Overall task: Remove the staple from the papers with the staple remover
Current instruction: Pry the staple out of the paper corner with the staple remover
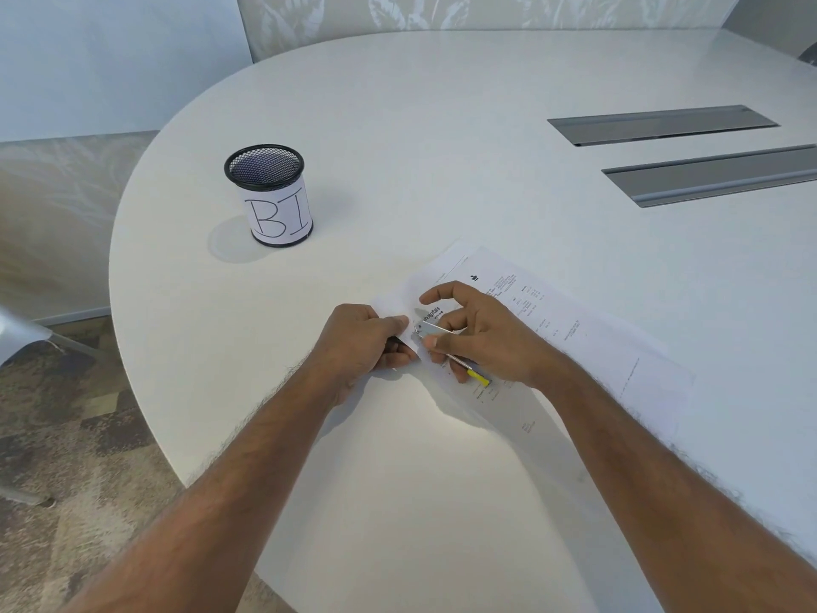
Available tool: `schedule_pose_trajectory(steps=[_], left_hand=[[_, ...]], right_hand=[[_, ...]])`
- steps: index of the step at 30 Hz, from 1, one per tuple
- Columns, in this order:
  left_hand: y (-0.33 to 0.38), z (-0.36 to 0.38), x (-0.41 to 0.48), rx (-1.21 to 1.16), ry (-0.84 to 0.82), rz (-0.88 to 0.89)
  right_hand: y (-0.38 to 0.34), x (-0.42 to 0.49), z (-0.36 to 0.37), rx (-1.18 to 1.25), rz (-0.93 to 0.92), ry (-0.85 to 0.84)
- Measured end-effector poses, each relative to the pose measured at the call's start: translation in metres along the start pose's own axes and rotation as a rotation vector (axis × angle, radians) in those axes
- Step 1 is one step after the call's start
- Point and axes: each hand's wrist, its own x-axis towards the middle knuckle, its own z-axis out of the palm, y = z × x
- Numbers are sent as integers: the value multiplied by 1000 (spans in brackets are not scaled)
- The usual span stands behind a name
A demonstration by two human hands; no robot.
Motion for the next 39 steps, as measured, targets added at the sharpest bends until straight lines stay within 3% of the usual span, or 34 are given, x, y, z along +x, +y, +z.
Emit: schedule_pose_trajectory(steps=[10,25,33,39], left_hand=[[0,0,-2,31,4,29],[1,0,-1,66,7,30],[3,0,-3,63,15,28],[4,0,-3,55,19,18]], right_hand=[[3,5,6,-129,-52,104],[12,5,16,-46,-165,295],[14,0,20,-402,-247,382],[15,-2,24,-537,-319,422]])
